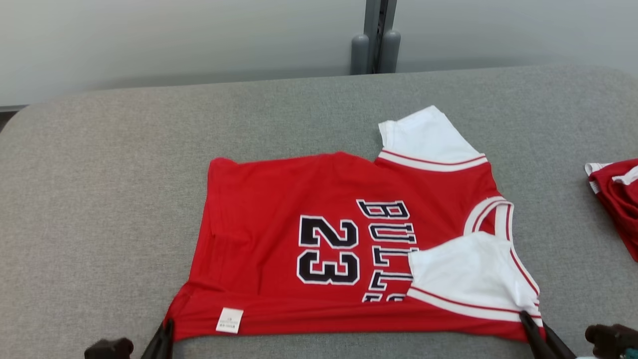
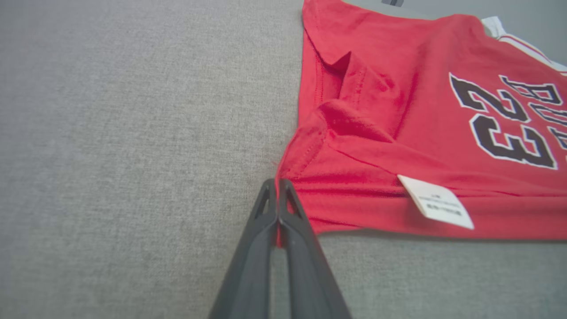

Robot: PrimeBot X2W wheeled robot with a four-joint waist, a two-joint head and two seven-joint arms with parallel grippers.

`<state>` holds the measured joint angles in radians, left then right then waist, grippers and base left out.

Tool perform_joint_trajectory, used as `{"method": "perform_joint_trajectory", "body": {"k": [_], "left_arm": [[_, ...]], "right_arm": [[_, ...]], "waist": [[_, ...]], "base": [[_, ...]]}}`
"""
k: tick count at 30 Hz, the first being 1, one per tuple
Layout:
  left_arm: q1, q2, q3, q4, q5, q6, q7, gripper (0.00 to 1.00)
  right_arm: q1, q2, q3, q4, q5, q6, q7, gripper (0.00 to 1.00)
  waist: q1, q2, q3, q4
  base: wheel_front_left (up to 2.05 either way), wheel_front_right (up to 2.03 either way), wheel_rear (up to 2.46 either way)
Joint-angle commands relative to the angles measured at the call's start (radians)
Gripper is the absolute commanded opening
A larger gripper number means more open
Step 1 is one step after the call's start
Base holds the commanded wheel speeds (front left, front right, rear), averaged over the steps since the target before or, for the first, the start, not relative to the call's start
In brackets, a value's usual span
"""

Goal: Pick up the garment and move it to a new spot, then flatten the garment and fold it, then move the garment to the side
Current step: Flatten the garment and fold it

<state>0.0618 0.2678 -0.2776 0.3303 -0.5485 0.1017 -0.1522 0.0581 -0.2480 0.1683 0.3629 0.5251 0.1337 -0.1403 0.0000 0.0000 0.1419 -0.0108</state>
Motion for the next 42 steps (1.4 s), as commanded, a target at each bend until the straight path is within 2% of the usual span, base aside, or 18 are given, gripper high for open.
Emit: {"method": "perform_joint_trajectory", "body": {"k": [1,11,12,13,14,20,25,30,37,42], "left_arm": [[0.038,0.015,0.011,-0.027,-0.011,0.021,0.013,0.00],[0.169,-0.002,-0.007,-0.132,-0.037,0.068,0.073,0.00],[0.164,-0.002,-0.009,-0.134,-0.035,0.070,0.074,0.10],[0.156,-0.004,-0.013,-0.134,-0.035,0.068,0.078,0.47],[0.145,-0.012,-0.016,-0.137,-0.038,0.063,0.076,1.00],[0.074,-0.021,-0.008,-0.170,-0.004,0.078,0.014,1.00],[0.018,-0.006,0.006,-0.216,0.041,0.102,-0.041,1.00],[-0.009,0.008,-0.004,-0.267,0.076,0.127,-0.034,1.00],[-0.003,0.008,-0.014,-0.290,0.083,0.142,-0.018,1.00],[-0.093,0.011,-0.025,-0.279,0.086,0.125,0.009,1.00]], "right_arm": [[0.033,-0.007,-0.023,-0.012,-0.013,-0.005,0.013,0.00],[0.117,0.027,-0.075,-0.063,-0.056,-0.005,0.057,0.00],[0.116,0.031,-0.078,-0.068,-0.065,-0.005,0.058,0.33],[0.110,0.035,-0.082,-0.076,-0.070,-0.005,0.057,0.85],[0.101,0.039,-0.088,-0.086,-0.076,-0.005,0.047,1.00],[0.058,0.060,-0.143,-0.186,-0.163,-0.003,-0.038,1.00],[0.031,0.094,-0.191,-0.301,-0.256,-0.003,-0.074,1.00],[0.044,0.126,-0.205,-0.382,-0.303,-0.003,-0.033,1.00],[0.058,0.144,-0.209,-0.412,-0.309,-0.003,-0.014,1.00],[0.039,0.146,-0.217,-0.431,-0.304,-0.003,-0.008,1.00]], "waist": [[0.0000,0.0000,-0.021,0.008],[0.0000,0.0000,-0.041,0.028],[0.0000,0.0000,-0.039,0.029],[0.0000,0.0000,-0.037,0.028],[0.0000,0.0000,-0.035,0.027],[0.0000,0.0000,-0.031,0.011],[0.0000,0.0000,-0.039,-0.004],[0.0000,0.0000,-0.049,-0.011],[0.0000,0.0000,-0.039,-0.009],[0.0000,0.0000,0.000,-0.002]], "base": [[0.00,0.00,0.00],[0.00,0.00,0.00],[0.00,0.00,0.00],[0.00,0.00,0.00],[0.00,0.00,0.00],[0.00,0.00,0.00],[0.00,0.00,0.00],[0.00,0.00,0.00],[0.00,0.00,0.00],[0.00,0.00,0.00]]}}
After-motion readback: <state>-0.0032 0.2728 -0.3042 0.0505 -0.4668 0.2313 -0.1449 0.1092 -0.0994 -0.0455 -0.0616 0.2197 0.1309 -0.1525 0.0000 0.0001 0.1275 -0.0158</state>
